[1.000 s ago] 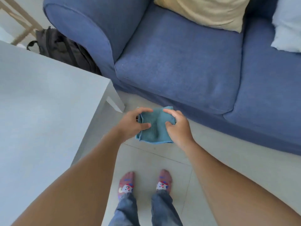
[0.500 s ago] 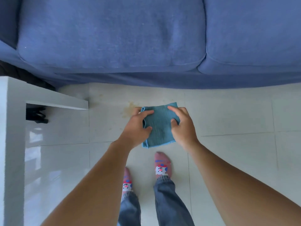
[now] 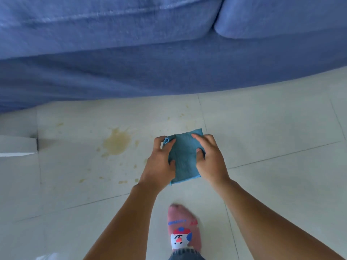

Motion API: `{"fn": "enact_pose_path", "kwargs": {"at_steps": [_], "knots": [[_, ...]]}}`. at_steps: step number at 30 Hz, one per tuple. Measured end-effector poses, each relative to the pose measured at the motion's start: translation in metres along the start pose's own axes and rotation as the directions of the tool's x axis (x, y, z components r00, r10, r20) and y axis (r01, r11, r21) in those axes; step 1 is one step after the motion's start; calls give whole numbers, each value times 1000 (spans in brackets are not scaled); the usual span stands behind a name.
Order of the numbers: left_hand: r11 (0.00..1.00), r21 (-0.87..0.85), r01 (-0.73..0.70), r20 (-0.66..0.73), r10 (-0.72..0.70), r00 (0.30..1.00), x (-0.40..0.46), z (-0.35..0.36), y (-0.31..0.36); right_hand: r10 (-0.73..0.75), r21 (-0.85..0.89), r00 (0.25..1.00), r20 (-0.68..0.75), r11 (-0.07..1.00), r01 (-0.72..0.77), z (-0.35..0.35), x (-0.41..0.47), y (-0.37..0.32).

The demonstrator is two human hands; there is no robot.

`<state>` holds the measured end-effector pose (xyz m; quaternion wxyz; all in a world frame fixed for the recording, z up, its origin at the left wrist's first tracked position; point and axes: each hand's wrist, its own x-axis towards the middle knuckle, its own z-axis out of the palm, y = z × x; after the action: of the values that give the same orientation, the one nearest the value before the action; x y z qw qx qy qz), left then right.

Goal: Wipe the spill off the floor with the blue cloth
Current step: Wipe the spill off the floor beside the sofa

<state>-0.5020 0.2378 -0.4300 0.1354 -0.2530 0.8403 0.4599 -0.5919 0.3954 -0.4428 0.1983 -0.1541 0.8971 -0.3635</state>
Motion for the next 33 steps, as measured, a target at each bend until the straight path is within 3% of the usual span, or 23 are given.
{"fn": "enact_pose_path", "kwargs": {"at_steps": [5, 10, 18, 23, 27, 33], "knots": [[996, 45, -75, 44, 73, 996, 15, 64, -25, -7, -29, 998, -61, 1000, 6, 23, -12, 75], [988, 153, -28, 36, 23, 999, 36, 97, -36, -7, -122, 991, -133, 992, -9, 43, -5, 120], [944, 321, -77, 45, 66, 997, 42, 88, -20, 17, -304, 998, -61, 952, -35, 36, 1, 113], [893, 414, -176, -45, 213, 976, 35, 85, -43, -167, -528, 960, -226, 849, 24, 51, -4, 103], [846, 474, -244, -174, 362, 916, 3, 93, -79, -244, -458, 970, -4, 862, 215, 75, -22, 105], [870, 477, -127, -234, 265, 935, -55, 112, -130, -142, -474, 984, 103, 863, 174, 87, -24, 114]]}}
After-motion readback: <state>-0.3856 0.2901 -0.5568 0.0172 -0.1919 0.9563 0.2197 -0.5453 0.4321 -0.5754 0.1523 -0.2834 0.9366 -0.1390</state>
